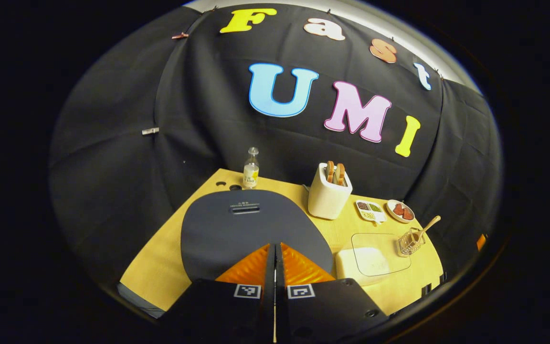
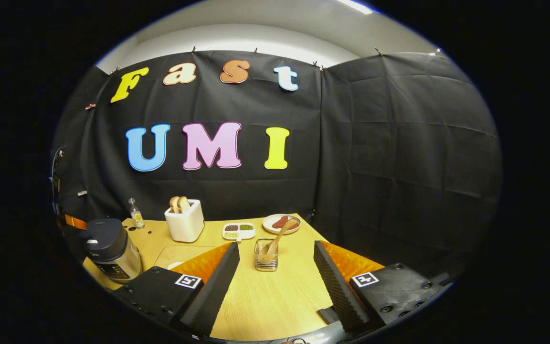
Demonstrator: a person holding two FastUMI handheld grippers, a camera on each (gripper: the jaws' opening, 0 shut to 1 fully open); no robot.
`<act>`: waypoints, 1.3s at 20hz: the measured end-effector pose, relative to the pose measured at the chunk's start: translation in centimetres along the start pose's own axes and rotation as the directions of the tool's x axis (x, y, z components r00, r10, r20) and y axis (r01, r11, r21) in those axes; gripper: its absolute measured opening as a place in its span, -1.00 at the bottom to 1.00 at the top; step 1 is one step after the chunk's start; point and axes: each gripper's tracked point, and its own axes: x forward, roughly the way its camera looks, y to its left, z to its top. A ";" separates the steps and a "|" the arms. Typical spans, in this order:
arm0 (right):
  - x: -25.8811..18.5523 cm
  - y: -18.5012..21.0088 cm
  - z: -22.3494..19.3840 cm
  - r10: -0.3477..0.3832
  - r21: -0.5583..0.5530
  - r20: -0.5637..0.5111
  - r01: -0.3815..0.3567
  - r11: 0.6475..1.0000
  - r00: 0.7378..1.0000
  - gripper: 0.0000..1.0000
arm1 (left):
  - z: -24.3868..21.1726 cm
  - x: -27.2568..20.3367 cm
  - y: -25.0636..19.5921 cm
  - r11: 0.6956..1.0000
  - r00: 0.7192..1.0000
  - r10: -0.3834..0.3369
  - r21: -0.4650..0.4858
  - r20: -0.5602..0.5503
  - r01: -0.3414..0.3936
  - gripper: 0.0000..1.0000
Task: Close the left gripper, press the button to open the rice cooker; take a wooden spoon from the chopstick holder with the right hand, scoop a spoonful of rice and pour it into the rice cooker, then put the wooden spoon back into the chopstick holder.
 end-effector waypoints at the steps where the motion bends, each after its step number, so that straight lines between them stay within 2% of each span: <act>1: 0.0 -0.1 -0.2 -0.004 -0.002 -0.007 0.004 1.000 1.000 0.96 | -0.6 0.1 -0.2 1.000 1.000 -0.006 -0.001 -0.020 0.006 -0.89; 5: 0.3 0.5 -0.5 0.004 -0.004 -0.024 -0.004 1.000 1.000 0.96 | -3.5 0.6 -0.6 0.999 0.996 -0.013 0.039 -0.091 0.017 -0.88; 7: 0.4 0.8 -0.5 0.013 -0.002 -0.021 -0.013 1.000 1.000 0.96 | -3.8 0.7 -0.4 0.999 0.997 -0.006 0.043 -0.076 0.009 -0.87; 13: 1.8 1.9 -2.3 0.048 0.029 -0.073 -0.046 0.999 0.996 0.96 | -4.6 0.7 -0.2 1.000 0.998 0.009 -0.022 -0.058 -0.010 -0.87; 16: 2.6 2.9 -2.5 0.079 0.050 -0.091 -0.075 0.996 0.993 0.96 | -4.7 0.7 -0.3 0.999 0.998 0.025 0.045 -0.058 -0.022 -0.86; 21: 4.2 2.2 -1.9 0.099 0.038 -0.086 -0.096 0.995 0.991 0.96 | -4.3 0.0 -0.7 0.986 0.995 0.070 0.157 -0.068 -0.059 -0.87; 22: 4.7 1.8 -1.8 0.100 0.045 -0.088 -0.096 0.994 0.991 0.96 | -3.5 -0.8 -0.8 0.981 0.995 0.091 0.177 -0.049 -0.081 -0.87; 24: 5.8 1.3 -1.4 0.105 0.070 -0.090 -0.099 0.993 0.990 0.96 | 0.0 -1.8 -1.2 0.967 0.989 0.132 0.210 0.065 -0.143 -0.87; 25: 6.4 1.0 -1.0 0.102 0.076 -0.086 -0.095 0.993 0.991 0.96 | 2.2 -2.5 -1.4 0.958 0.978 0.162 0.215 0.132 -0.187 -0.92; 26: 7.0 0.5 -0.8 0.099 0.079 -0.080 -0.093 0.993 0.992 0.96 | 4.3 -3.7 -1.3 0.945 0.958 0.204 0.215 0.202 -0.247 -0.86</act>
